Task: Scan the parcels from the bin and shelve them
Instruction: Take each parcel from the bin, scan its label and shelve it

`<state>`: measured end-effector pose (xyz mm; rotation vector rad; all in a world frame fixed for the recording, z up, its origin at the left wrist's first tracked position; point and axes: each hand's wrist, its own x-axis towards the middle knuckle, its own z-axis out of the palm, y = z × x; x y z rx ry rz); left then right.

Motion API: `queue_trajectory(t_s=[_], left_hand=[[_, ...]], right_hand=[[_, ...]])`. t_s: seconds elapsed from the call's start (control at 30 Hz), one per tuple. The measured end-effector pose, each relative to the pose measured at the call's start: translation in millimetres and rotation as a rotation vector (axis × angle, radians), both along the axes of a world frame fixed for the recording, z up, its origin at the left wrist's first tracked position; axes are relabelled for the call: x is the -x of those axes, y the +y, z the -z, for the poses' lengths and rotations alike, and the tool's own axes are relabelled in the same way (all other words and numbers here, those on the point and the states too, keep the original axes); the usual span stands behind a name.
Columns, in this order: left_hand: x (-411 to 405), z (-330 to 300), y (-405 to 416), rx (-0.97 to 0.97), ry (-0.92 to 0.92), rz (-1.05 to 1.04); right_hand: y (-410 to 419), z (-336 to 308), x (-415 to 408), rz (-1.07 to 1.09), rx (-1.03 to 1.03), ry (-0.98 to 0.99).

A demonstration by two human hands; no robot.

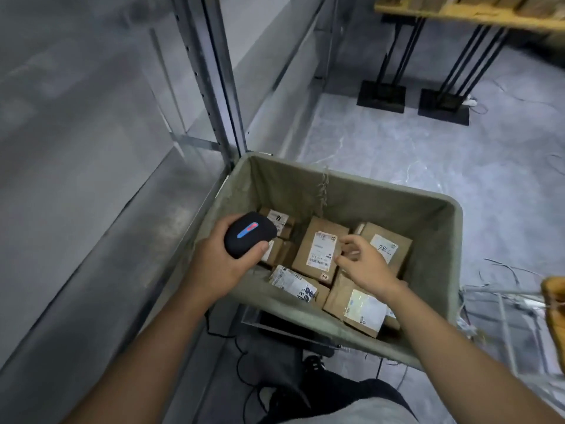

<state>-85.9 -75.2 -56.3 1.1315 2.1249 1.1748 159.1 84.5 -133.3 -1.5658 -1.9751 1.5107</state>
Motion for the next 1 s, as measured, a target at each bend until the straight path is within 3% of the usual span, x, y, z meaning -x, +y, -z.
queue_trajectory(t_s=[0.33, 0.57, 0.7, 1.0], left_hand=[[26, 28, 20, 0.133, -0.002, -0.054], [43, 64, 18, 0.211, -0.105, -0.123], [46, 75, 16, 0.206, -0.155, -0.183], [49, 60, 10, 0.217, -0.133, -0.303]], right_hand=[[23, 71, 92, -0.334, -0.049, -0.177], [41, 158, 177, -0.601, -0.184, -0.445], [44, 194, 202, -0.692, -0.183, -0.494], [57, 186, 229, -0.719, -0.226, -0.553]])
